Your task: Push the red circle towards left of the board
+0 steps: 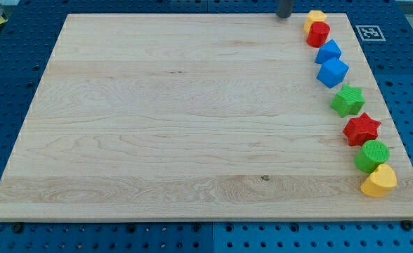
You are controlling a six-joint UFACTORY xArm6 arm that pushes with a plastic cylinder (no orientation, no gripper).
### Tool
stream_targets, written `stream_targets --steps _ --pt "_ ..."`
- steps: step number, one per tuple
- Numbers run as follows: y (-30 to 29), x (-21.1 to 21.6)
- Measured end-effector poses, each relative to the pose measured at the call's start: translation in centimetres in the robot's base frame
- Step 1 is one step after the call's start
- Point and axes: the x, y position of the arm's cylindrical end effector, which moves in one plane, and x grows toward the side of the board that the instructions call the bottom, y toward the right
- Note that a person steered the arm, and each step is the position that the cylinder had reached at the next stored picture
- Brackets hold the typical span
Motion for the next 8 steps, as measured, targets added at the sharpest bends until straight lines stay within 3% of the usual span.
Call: stream_targets --steps 3,5,8 --pt "11.3 0.3" --pt "10.5 9.3" --pt "9.4 7.5"
